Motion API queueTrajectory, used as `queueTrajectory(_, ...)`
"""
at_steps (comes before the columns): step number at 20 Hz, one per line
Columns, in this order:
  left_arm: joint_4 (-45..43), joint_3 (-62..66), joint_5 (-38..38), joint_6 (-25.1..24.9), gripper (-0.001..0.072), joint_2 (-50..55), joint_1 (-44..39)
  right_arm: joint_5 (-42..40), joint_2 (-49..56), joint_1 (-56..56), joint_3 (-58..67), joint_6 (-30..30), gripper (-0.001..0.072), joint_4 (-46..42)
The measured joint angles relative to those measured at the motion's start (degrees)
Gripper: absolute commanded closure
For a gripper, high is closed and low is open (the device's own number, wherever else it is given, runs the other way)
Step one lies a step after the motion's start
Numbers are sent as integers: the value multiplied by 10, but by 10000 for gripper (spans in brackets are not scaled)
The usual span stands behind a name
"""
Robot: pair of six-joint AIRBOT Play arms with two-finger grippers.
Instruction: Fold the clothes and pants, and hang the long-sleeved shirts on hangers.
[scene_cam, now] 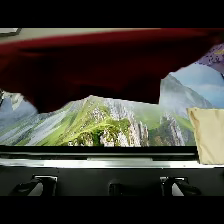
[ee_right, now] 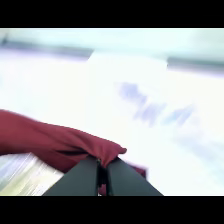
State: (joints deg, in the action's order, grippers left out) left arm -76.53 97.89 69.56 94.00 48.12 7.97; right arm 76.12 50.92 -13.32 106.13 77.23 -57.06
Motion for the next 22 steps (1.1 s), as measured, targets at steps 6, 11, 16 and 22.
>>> queueTrajectory(6,-83,17,26,65,692,-74,0,-28,-79,0,20,60,686,-84)
queueTrajectory(11,-60,-26,30,39,691,17,-1,58,41,0,21,111,685,-94)
queueTrajectory(16,-16,-67,4,-37,691,224,-15,108,243,9,-7,126,685,-89)
queueTrajectory(22,-10,-52,-92,-68,689,463,-42,26,469,55,-17,124,685,-123)
